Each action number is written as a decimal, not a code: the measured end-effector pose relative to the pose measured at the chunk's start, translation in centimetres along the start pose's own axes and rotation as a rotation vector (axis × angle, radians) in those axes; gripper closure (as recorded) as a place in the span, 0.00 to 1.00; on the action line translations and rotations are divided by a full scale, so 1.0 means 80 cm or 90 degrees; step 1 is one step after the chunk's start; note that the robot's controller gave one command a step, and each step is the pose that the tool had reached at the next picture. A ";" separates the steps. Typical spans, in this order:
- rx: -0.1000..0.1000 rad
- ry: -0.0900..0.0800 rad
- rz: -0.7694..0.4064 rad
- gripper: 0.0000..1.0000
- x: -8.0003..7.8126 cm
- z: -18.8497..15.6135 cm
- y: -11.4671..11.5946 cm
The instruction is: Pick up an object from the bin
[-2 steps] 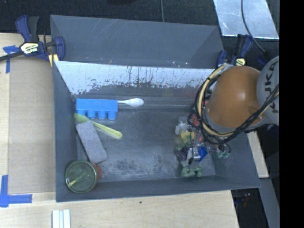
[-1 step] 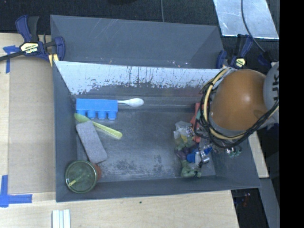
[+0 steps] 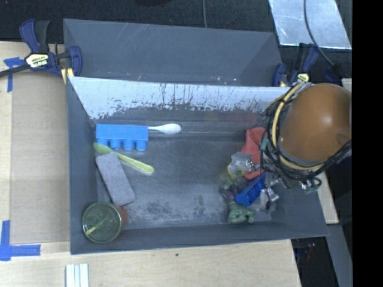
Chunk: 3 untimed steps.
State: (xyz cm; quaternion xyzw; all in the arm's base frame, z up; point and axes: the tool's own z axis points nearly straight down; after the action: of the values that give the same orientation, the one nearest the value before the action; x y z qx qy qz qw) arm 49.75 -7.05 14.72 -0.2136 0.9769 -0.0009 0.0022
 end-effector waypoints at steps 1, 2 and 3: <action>0.002 -0.004 -0.060 0.00 -0.007 -0.005 0.005; 0.005 -0.007 -0.090 0.00 -0.008 0.070 0.000; 0.014 -0.016 -0.186 1.00 -0.019 0.079 0.012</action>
Offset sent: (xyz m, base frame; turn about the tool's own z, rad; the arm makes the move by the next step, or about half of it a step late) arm 0.0026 0.0025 -0.0772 -0.1554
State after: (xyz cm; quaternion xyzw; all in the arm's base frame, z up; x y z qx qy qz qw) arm 50.73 -5.54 8.43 -0.3535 0.9352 -0.0091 0.0166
